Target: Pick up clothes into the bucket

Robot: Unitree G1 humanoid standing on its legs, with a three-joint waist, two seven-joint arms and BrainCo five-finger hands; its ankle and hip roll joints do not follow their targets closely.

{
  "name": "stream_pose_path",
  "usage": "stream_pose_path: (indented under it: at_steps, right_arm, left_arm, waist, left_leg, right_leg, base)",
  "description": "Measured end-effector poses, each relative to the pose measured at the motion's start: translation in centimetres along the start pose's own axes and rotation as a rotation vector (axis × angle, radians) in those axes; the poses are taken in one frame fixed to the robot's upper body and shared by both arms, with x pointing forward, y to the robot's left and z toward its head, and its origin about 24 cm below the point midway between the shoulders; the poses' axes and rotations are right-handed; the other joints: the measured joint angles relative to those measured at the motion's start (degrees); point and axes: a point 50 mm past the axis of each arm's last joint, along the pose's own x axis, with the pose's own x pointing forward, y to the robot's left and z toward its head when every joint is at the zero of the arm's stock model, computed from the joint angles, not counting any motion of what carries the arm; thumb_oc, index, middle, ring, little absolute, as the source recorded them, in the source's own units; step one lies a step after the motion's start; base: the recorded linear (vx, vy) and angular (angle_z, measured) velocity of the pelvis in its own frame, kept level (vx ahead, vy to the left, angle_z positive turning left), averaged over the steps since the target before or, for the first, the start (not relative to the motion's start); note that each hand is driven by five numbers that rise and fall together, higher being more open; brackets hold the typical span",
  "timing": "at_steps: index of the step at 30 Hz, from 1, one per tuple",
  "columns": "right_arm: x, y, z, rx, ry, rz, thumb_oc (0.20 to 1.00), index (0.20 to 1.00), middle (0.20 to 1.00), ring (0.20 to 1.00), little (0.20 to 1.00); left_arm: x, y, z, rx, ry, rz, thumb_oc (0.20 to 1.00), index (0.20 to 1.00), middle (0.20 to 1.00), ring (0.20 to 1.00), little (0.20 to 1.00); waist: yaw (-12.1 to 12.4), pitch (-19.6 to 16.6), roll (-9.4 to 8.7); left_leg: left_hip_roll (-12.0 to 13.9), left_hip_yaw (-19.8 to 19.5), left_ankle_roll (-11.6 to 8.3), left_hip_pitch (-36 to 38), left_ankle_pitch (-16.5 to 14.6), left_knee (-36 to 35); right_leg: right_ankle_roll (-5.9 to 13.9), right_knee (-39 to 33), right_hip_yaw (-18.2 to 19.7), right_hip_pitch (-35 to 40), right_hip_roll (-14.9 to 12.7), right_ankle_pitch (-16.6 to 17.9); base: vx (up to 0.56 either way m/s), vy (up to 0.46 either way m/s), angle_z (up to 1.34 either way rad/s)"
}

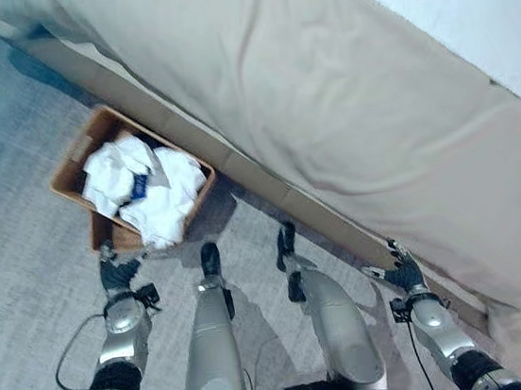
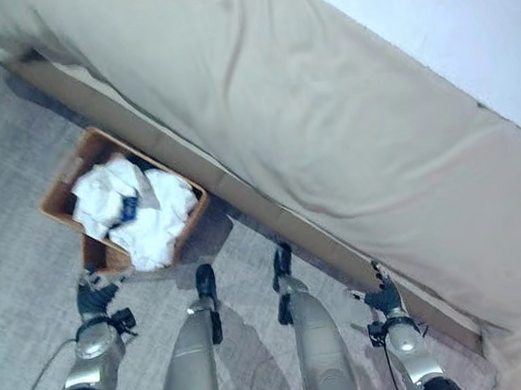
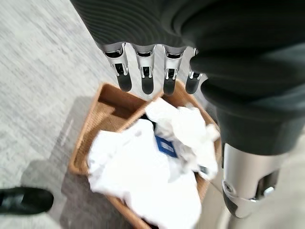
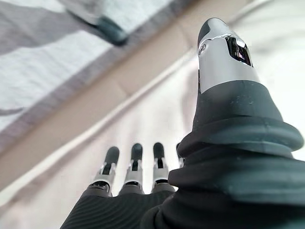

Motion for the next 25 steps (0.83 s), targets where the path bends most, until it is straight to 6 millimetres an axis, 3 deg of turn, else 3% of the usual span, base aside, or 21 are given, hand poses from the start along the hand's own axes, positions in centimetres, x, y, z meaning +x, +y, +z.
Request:
stream_pose_path:
  at_steps: [3, 7, 11, 16, 25]
  right_arm:
    - [-0.1, -0.6, -0.7, -0.009, 0.031, -0.002, 1.0, 1.0, 1.0, 1.0, 1.0]
    - [-1.1, -0.8, -3.1, -0.042, 0.136, 0.04, 1.0, 1.0, 1.0, 1.0, 1.0]
    - [-3.1, -1.1, -6.4, -0.04, 0.259, 0.078, 1.0, 1.0, 1.0, 1.0, 1.0]
    - [-4.0, -0.9, -7.7, -0.011, 0.317, 0.117, 1.0, 1.0, 1.0, 1.0, 1.0]
    - [-6.0, 0.4, -10.6, 0.03, 0.477, 0.18, 1.0, 1.0, 1.0, 1.0, 1.0]
  left_arm:
    - [-0.7, 0.0, -1.7, 0.0, 0.062, -0.046, 1.0, 1.0, 1.0, 1.0, 1.0]
    - [-2.5, 0.2, -4.9, 0.009, 0.176, -0.108, 1.0, 1.0, 1.0, 1.0, 1.0]
    - [-5.2, -0.6, -8.8, 0.036, 0.321, -0.159, 1.0, 1.0, 1.0, 1.0, 1.0]
    - [-7.2, -0.9, -11.5, 0.097, 0.44, -0.199, 1.0, 1.0, 1.0, 1.0, 1.0]
    - [-10.7, -1.8, -14.8, 0.192, 0.6, -0.314, 1.0, 1.0, 1.0, 1.0, 1.0]
  waist:
    - [-0.18, -1.29, 2.52]
    - [-0.25, -4.34, 5.3]
    - [-0.35, -12.1, 7.86]
    - [-0.29, -17.49, 7.97]
    - [-0.06, -21.79, 7.07]
  left_leg:
    - [-0.05, 0.19, 0.16, 3.21, 0.49, -2.26]
    - [0.72, 0.65, -0.03, 9.36, 1.06, -6.05]
    - [1.97, 0.79, -0.35, 14.86, 1.34, -9.98]
    - [2.78, 0.21, -0.39, 17.7, 1.52, -11.2]
    - [3.35, 0.39, -0.96, 22.19, 1.02, -12.37]
  right_leg:
    - [0.17, -0.7, 0.13, 2.24, -0.01, -0.22]
    - [0.36, -3.91, 0.49, 7.94, 1.32, 0.03]
    - [0.19, -8.25, -0.26, 13.93, 2.74, 0.05]
    - [0.06, -11.63, -1.02, 18.05, 3.92, 0.17]
    - [-0.38, -14.27, -0.87, 22.93, 4.76, 0.29]
  base:
    - [0.14, -0.053, -0.04]
    - [0.1, -0.062, -0.09]
    - [0.09, -0.073, 0.0]
    - [0.04, -0.029, 0.08]
    - [0.06, -0.016, -0.02]
